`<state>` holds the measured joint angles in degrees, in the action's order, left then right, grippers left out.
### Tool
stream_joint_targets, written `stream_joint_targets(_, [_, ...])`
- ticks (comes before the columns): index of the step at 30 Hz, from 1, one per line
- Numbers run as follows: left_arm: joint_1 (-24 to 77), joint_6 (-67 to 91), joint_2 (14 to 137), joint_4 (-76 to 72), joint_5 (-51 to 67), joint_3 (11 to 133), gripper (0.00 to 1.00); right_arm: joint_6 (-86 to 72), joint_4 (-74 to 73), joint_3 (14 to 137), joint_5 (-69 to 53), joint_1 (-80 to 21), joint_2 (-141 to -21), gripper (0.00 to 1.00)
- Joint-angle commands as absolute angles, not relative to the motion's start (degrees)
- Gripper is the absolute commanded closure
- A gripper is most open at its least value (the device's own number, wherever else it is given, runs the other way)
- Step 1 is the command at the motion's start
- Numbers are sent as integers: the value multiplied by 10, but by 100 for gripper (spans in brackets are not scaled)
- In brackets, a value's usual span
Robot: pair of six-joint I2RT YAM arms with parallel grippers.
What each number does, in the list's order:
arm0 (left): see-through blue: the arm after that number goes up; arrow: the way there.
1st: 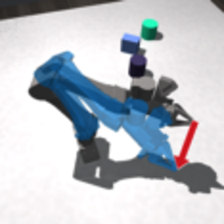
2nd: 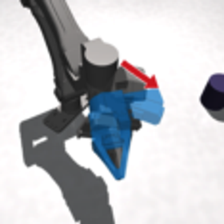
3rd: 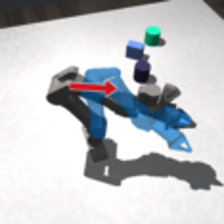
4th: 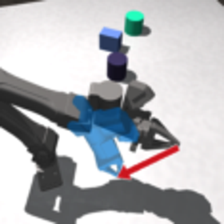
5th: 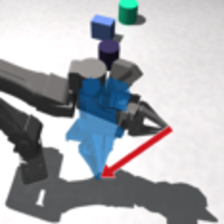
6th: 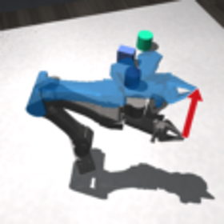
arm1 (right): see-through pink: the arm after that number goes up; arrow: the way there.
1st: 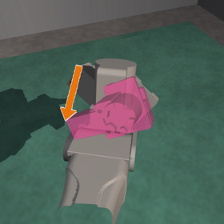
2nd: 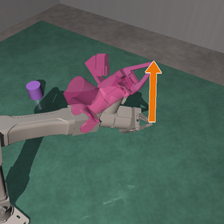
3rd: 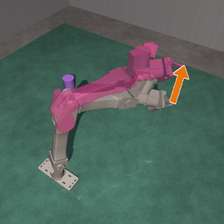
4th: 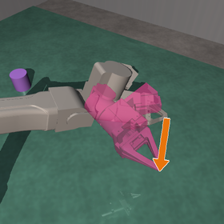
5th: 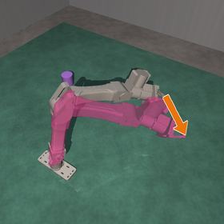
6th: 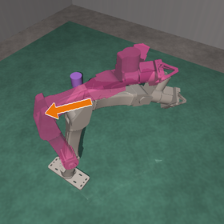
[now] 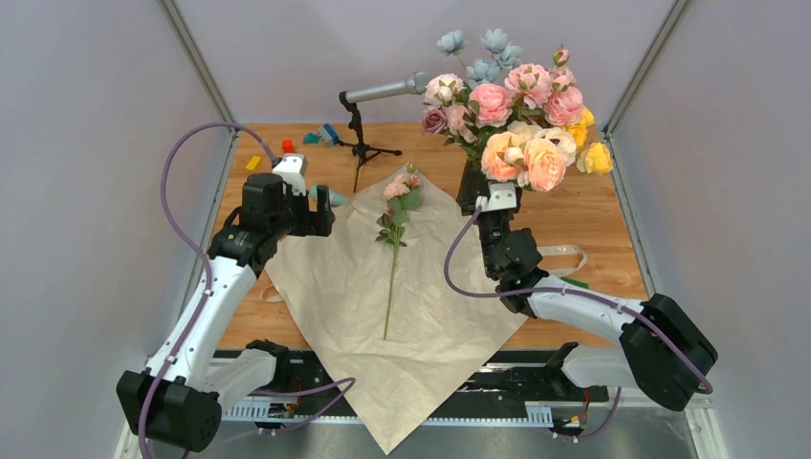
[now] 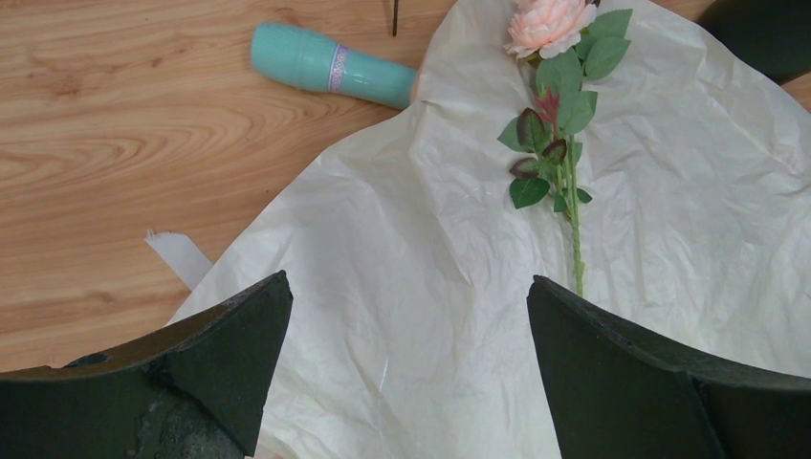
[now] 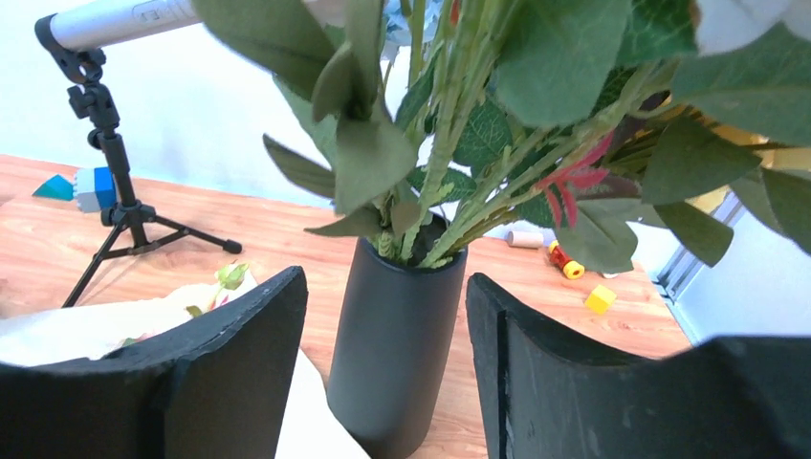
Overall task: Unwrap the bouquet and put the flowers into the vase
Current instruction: Insert the fake flower into the vase, then pick up the fake flower from the wrapping paper.
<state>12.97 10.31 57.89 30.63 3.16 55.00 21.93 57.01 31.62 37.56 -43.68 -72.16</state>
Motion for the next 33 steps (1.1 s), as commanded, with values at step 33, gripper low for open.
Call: stream_joint_targets(33, [289,282,696,179,-31,474,1,-120,-61,331,353,-407,-443,10])
